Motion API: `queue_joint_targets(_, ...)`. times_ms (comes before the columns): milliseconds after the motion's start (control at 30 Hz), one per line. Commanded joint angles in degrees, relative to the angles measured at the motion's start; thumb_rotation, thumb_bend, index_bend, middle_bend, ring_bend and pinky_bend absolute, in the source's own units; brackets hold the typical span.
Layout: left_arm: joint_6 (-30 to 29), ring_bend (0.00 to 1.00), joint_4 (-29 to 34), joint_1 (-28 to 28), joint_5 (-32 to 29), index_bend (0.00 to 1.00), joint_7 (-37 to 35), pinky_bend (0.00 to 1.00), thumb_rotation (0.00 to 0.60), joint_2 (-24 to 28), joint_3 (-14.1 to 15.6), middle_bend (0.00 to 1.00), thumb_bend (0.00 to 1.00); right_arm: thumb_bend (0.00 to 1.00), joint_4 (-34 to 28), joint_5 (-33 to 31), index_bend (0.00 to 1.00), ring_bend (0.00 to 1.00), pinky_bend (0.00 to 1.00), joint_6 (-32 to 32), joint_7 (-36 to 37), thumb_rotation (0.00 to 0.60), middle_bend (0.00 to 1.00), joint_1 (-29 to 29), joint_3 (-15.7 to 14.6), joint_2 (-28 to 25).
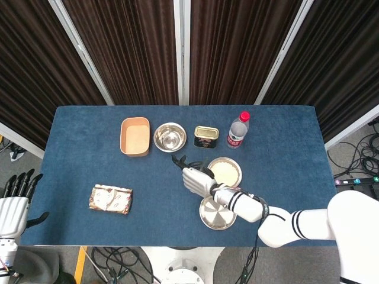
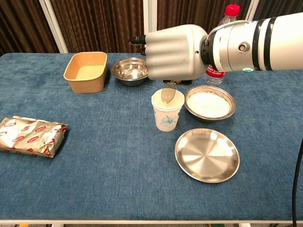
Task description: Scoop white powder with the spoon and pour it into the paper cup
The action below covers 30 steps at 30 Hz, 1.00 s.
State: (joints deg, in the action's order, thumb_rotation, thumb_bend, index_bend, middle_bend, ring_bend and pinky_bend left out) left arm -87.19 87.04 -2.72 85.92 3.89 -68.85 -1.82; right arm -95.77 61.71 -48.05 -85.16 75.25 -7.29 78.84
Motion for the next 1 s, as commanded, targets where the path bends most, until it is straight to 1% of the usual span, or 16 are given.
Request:
queue_joint_targets(33,-0.1,0.06,0.0,0.0,0.1,0.17,0.0,0.04,0.600,0.0,0.0,0.13,0.03,0.35,-0.3,-1.0,0.64,0.24,0.02,-0.7,-1.2,0.600,0.59,0.0,-0.3,-0.5)
queue_joint_targets(200,-0.2,0.06,0.1,0.0,0.3,0.17,0.2,0.04,0.600,-0.1,0.0,0.13,0.03,0.35,-1.1,-2.5,0.65,0.24,0.02,-2.6,-2.0,0.600,0.59,-0.7,-0.4,-0.4)
queue_joint_targets(467,-0.5,0.06,0.2,0.2,0.2,0.17,0.1,0.04,0.600,0.0,0.0,0.13,0.03,0.35,-2.0,-5.5,0.66,0.24,0.02,-5.4,-6.6,0.600,0.59,-0.5,-0.1,1.4)
queue_joint_targets(600,-0.8,0.06,0.0,0.4,0.1,0.17,-0.1,0.04,0.600,-0.1,-0.1,0.13,0.03,0.35,-2.0,-5.8,0.66,0.24,0.02,-6.7,-6.3,0.600,0.59,-1.0,-0.1,1.8)
queue_joint_targets(800,-0.7,0.06,0.0,0.2,0.3,0.17,0.0,0.04,0.600,-0.1,-0.1,0.13,0.03,0.35,-3.6,-6.0,0.66,0.24,0.02,-9.0,-1.0,0.600,0.59,-3.1,1.3,0.8)
queue_joint_targets(900,-0.7,0.06,0.0,0.1,0.3,0.17,-0.1,0.04,0.600,0.0,-0.2,0.13,0.03,0.34,-4.7,-5.2,0.66,0.24,0.02,-10.3,4.6,0.600,0.59,-5.3,1.7,-0.8)
queue_joint_targets(1000,-0.7,0.06,0.0,-0.1,0.3,0.17,-0.2,0.04,0.600,0.2,-0.5,0.13,0.03,0.34,-5.8,-2.6,0.66,0.24,0.02,-12.2,13.3,0.600,0.59,-8.8,2.2,-2.8)
